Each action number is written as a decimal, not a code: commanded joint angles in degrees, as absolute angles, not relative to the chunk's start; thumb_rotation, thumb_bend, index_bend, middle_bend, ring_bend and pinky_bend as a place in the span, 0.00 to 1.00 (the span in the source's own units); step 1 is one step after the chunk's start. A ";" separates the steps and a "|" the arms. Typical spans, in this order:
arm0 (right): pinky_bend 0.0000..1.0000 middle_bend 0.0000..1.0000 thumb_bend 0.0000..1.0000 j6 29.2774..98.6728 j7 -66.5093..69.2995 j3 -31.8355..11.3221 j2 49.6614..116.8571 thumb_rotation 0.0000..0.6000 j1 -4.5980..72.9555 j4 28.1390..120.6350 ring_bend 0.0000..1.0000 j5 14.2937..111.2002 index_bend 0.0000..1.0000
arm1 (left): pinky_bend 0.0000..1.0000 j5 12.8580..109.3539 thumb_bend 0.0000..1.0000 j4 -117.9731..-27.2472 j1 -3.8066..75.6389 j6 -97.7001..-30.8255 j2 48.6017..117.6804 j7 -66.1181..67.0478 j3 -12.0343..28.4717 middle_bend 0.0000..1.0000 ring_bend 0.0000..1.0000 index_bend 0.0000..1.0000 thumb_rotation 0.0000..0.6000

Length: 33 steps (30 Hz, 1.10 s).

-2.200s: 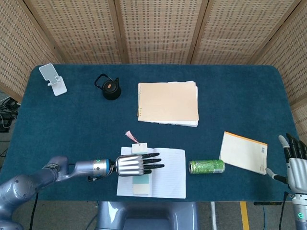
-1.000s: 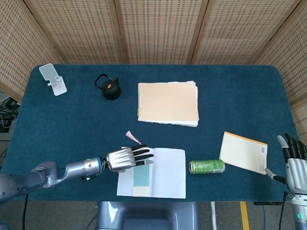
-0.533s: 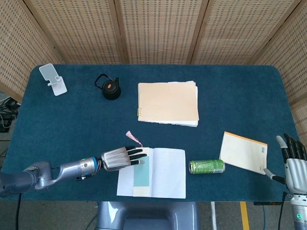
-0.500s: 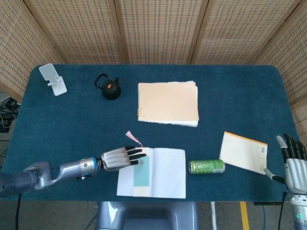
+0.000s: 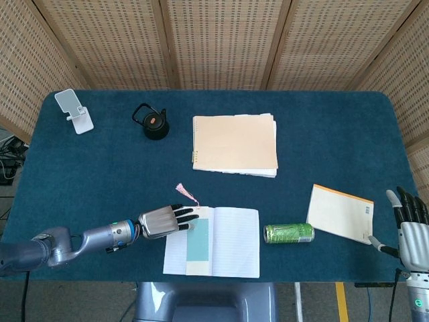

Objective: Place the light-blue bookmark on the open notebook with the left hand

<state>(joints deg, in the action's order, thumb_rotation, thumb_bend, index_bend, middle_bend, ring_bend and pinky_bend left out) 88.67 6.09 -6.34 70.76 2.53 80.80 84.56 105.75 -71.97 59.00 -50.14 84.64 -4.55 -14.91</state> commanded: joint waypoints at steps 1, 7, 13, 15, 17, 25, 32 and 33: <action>0.00 0.00 0.12 88.65 6.06 -6.34 70.78 1.00 2.53 80.79 0.00 84.53 0.03 | 0.16 104.96 1.00 -71.57 58.76 -49.30 84.90 -4.15 -14.35 0.00 0.00 0.16 1.00; 0.00 0.00 0.12 88.54 5.94 -6.31 70.83 1.00 2.56 80.80 0.00 84.49 0.03 | 0.16 104.41 1.00 -71.16 58.86 -48.35 85.65 -4.03 -13.70 0.00 0.00 0.16 1.00; 0.00 0.00 0.12 88.60 6.16 -6.45 70.80 1.00 2.53 80.69 0.00 84.32 0.04 | 0.16 104.22 1.00 -70.58 59.26 -47.15 87.17 -3.16 -12.90 0.00 0.00 0.16 1.00; 0.00 0.00 0.12 88.50 6.20 -6.44 70.83 1.00 2.56 80.61 0.00 84.29 0.03 | 0.16 103.88 1.00 -70.74 59.38 -46.61 87.34 -2.93 -12.62 0.00 0.00 0.16 1.00; 0.00 0.00 0.12 88.47 6.21 -6.43 70.84 1.00 2.57 80.60 0.00 84.29 0.03 | 0.16 103.68 1.00 -70.76 59.47 -46.31 87.50 -2.63 -12.36 0.00 0.00 0.16 1.00; 0.00 0.00 0.12 88.52 6.30 -6.49 70.86 1.00 2.57 80.53 0.00 84.25 0.03 | 0.16 103.18 1.00 -70.75 59.83 -45.45 88.02 -1.63 -11.54 0.00 0.00 0.16 1.00; 0.00 0.00 0.12 88.72 6.36 -6.56 70.86 1.00 2.52 80.50 0.00 84.27 0.03 | 0.16 104.47 1.00 -70.30 59.95 -46.24 88.28 0.23 -11.71 0.00 0.00 0.16 1.00; 0.00 0.00 0.12 88.80 6.38 -6.58 70.85 1.00 2.51 80.51 0.00 84.30 0.03 | 0.16 104.77 1.00 -70.18 59.96 -46.38 88.27 0.55 -11.85 0.00 0.00 0.16 1.00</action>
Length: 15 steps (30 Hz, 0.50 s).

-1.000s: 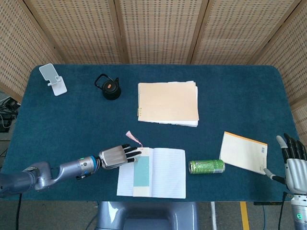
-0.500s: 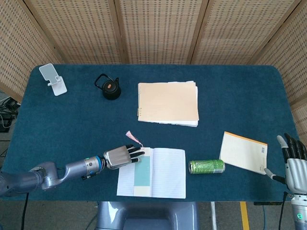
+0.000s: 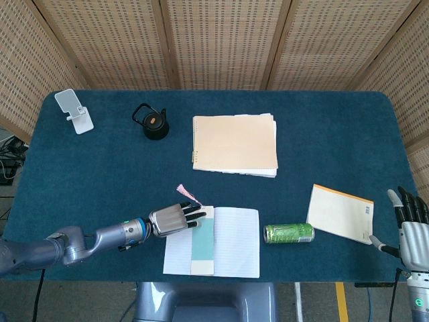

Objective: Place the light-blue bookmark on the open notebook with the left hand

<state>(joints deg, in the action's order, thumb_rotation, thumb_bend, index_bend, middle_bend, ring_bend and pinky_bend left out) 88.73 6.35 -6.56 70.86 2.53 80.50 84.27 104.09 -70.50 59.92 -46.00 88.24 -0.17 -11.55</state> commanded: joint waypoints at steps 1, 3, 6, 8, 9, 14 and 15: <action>0.00 0.00 0.12 88.82 6.39 -6.57 70.86 1.00 2.51 80.51 0.00 84.33 0.03 | 0.16 105.05 1.00 -70.05 59.94 -46.48 88.29 0.76 -12.05 0.00 0.00 0.16 1.00; 0.00 0.00 0.12 88.84 6.38 -6.56 70.87 1.00 2.51 80.48 0.00 84.37 0.03 | 0.16 105.22 1.00 -69.95 59.87 -46.58 88.30 0.69 -12.27 0.00 0.00 0.16 1.00; 0.00 0.00 0.12 88.84 6.32 -6.54 70.91 1.00 2.53 80.46 0.00 84.41 0.03 | 0.16 105.64 1.00 -69.85 59.88 -46.83 88.29 0.39 -12.64 0.00 0.00 0.16 1.00; 0.00 0.00 0.12 88.80 6.30 -6.52 70.92 1.00 2.52 80.45 0.00 84.38 0.03 | 0.16 105.98 1.00 -69.70 59.88 -47.18 88.32 0.21 -12.81 0.00 0.00 0.16 1.00; 0.00 0.00 0.12 88.79 6.31 -6.54 70.92 1.00 2.52 80.46 0.00 84.34 0.03 | 0.16 106.19 1.00 -69.59 59.89 -47.41 88.33 0.20 -12.87 0.00 0.00 0.16 1.00; 0.00 0.00 0.12 88.82 6.17 -6.53 70.94 1.00 2.53 80.50 0.00 84.39 0.03 | 0.16 106.41 1.00 -69.07 59.91 -47.78 88.48 0.27 -12.82 0.00 0.00 0.16 1.00; 0.00 0.00 0.12 88.80 6.14 -6.54 70.95 1.00 2.54 80.50 0.00 84.36 0.03 | 0.16 106.33 1.00 -68.94 59.88 -47.83 88.55 0.22 -12.75 0.00 0.00 0.16 1.00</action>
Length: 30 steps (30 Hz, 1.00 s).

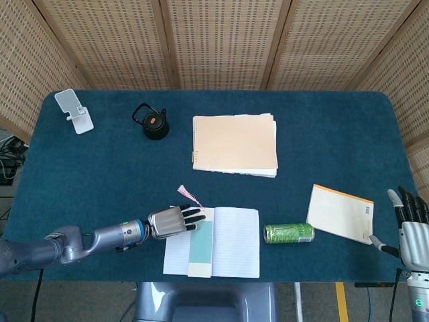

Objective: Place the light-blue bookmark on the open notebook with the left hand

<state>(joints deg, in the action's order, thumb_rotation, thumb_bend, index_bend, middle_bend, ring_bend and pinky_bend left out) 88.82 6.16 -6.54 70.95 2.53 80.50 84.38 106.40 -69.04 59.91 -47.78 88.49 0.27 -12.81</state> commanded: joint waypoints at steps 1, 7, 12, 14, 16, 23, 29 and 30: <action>0.00 0.00 0.12 88.78 6.13 -6.55 70.95 1.00 2.54 80.51 0.00 84.34 0.03 | 0.16 106.28 1.00 -68.84 59.87 -47.84 88.60 0.19 -12.71 0.00 0.00 0.16 1.00; 0.00 0.00 0.12 88.85 6.12 -6.56 70.94 1.00 2.53 80.52 0.00 84.37 0.03 | 0.16 106.07 1.00 -68.40 59.84 -47.69 88.84 0.24 -12.61 0.00 0.00 0.16 1.00; 0.00 0.00 0.12 88.84 6.10 -6.54 70.93 1.00 2.53 80.51 0.00 84.39 0.03 | 0.16 105.94 1.00 -68.16 59.77 -47.78 89.02 0.45 -12.43 0.00 0.00 0.16 1.00; 0.00 0.00 0.12 88.88 6.11 -6.55 70.93 1.00 2.52 80.51 0.00 84.40 0.03 | 0.16 105.87 1.00 -68.13 59.76 -47.77 89.08 0.45 -12.39 0.00 0.00 0.16 1.00; 0.00 0.00 0.12 88.94 6.07 -6.54 70.95 1.00 2.51 80.48 0.00 84.45 0.03 | 0.16 105.86 1.00 -68.07 59.78 -47.77 89.12 0.54 -12.33 0.00 0.00 0.16 1.00; 0.00 0.00 0.12 88.97 6.06 -6.56 70.93 1.00 2.51 80.52 0.00 84.46 0.03 | 0.16 105.77 1.00 -67.81 59.73 -47.69 89.39 0.78 -12.28 0.00 0.00 0.15 1.00; 0.00 0.00 0.12 88.95 6.04 -6.53 70.95 1.00 2.52 80.51 0.00 84.49 0.03 | 0.16 105.95 1.00 -67.86 59.58 -48.23 89.43 0.59 -12.37 0.00 0.00 0.15 1.00; 0.00 0.00 0.12 88.94 6.04 -6.52 70.95 1.00 2.53 80.52 0.00 84.51 0.03 | 0.16 106.00 1.00 -67.83 59.58 -48.24 89.46 0.64 -12.40 0.00 0.00 0.15 1.00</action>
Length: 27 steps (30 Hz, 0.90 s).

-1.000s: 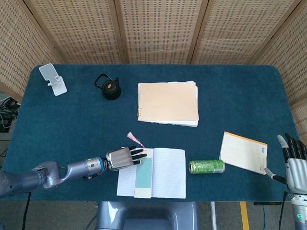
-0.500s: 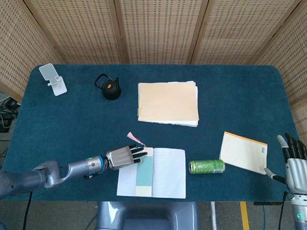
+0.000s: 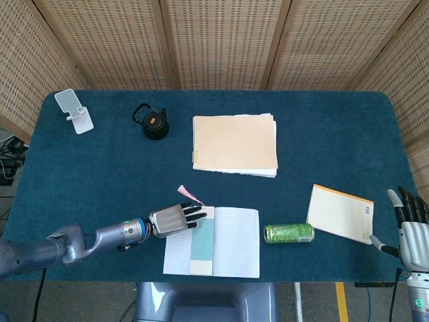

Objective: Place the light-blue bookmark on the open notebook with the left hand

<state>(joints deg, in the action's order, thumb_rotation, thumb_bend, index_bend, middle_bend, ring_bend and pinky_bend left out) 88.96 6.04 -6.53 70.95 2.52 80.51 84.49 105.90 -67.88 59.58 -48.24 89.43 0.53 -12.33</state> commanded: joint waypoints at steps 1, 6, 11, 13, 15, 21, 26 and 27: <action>0.00 0.00 0.12 88.94 6.04 -6.51 70.95 1.00 2.54 80.52 0.00 84.54 0.03 | 0.16 106.01 1.00 -67.85 59.58 -48.21 89.49 0.63 -12.43 0.00 0.00 0.15 1.00; 0.00 0.00 0.12 89.02 6.08 -6.57 70.90 1.00 2.48 80.55 0.00 84.45 0.03 | 0.16 106.07 1.00 -67.75 59.40 -48.15 89.85 1.04 -12.58 0.00 0.00 0.15 1.00; 0.00 0.00 0.12 89.04 6.09 -6.57 70.94 1.00 2.50 80.47 0.00 84.49 0.03 | 0.15 106.05 1.00 -67.78 59.06 -49.83 89.50 0.96 -11.97 0.00 0.00 0.14 1.00; 0.00 0.00 0.12 89.04 6.12 -6.59 70.94 1.00 2.50 80.43 0.00 84.46 0.03 | 0.15 106.08 1.00 -67.95 58.89 -50.76 89.17 0.61 -11.75 0.00 0.00 0.14 1.00; 0.00 0.00 0.12 89.06 6.19 -6.61 70.95 1.00 2.49 80.40 0.00 84.44 0.03 | 0.14 106.05 1.00 -68.38 58.68 -51.94 88.56 0.09 -11.43 0.00 0.00 0.14 1.00; 0.00 0.00 0.12 89.20 6.18 -6.58 71.10 1.00 2.53 80.27 0.00 84.67 0.03 | 0.13 103.21 1.00 -72.92 55.11 -60.87 84.32 -1.59 -7.92 0.00 0.00 0.12 1.00; 0.00 0.00 0.12 89.32 6.14 -6.48 71.00 1.00 2.51 80.50 0.00 84.92 0.03 | 0.05 95.94 0.78 -79.21 47.06 -68.36 81.26 6.85 -4.69 0.00 0.00 0.07 1.00; 0.00 0.00 0.12 89.32 6.12 -6.42 70.99 1.00 2.51 80.58 0.00 84.99 0.03 | 0.04 94.48 0.66 -80.28 45.28 -69.97 81.02 9.10 -4.19 0.00 0.00 0.05 1.00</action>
<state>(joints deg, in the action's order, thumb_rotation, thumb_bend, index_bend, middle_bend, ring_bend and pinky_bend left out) 89.32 6.13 -6.45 71.00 2.51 80.55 84.96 99.34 -76.14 50.22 -65.55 83.12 3.04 -6.64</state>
